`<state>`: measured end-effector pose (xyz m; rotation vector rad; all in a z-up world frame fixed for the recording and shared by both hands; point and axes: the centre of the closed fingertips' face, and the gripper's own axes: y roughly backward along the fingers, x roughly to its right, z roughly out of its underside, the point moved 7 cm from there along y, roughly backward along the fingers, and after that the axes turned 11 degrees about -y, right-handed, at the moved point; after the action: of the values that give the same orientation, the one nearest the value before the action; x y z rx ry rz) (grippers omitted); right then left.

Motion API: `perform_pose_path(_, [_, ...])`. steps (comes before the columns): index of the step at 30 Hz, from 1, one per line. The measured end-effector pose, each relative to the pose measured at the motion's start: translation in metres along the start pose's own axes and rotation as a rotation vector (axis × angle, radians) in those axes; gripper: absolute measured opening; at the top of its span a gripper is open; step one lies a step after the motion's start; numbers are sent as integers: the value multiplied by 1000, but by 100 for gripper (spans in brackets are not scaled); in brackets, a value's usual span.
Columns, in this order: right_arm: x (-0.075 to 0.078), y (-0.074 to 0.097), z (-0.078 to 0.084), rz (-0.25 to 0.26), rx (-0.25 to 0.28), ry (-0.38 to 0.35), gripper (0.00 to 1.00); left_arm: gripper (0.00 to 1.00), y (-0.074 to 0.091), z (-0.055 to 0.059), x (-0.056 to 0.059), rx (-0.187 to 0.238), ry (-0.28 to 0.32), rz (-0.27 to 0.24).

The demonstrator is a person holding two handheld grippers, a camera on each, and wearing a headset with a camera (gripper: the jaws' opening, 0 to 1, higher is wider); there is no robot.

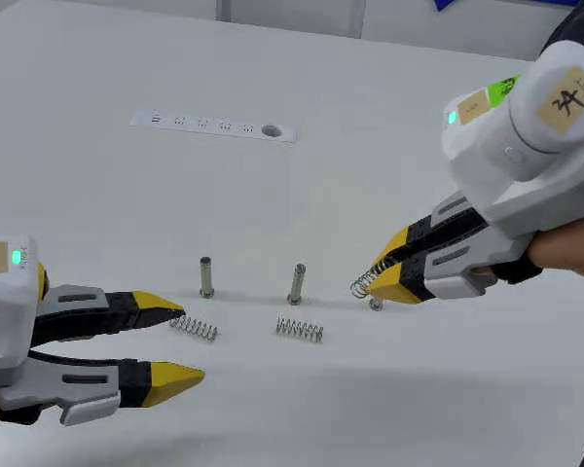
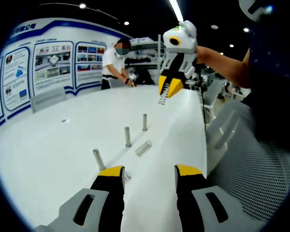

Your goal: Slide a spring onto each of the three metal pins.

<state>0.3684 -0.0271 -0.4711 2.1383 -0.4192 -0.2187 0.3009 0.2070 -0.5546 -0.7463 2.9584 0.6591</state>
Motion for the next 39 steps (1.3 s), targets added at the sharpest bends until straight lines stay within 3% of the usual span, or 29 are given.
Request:
perform_pose_path(9, [29, 5, 8, 60, -63, -27, 12, 49, 9, 5, -5, 2, 33, -60])
perform_pose_path(18, [54, -12, 15, 82, -161, -35, 12, 51, 12, 6, -7, 1, 44, -76])
perform_pose_path(23, [65, -24, 19, 70, -196, -44, 12, 51, 13, 6, -8, 2, 49, -81])
perform_pose_path(39, [75, -45, 24, 34, -256, -49, 12, 51, 14, 9, -8, -1, 61, -87])
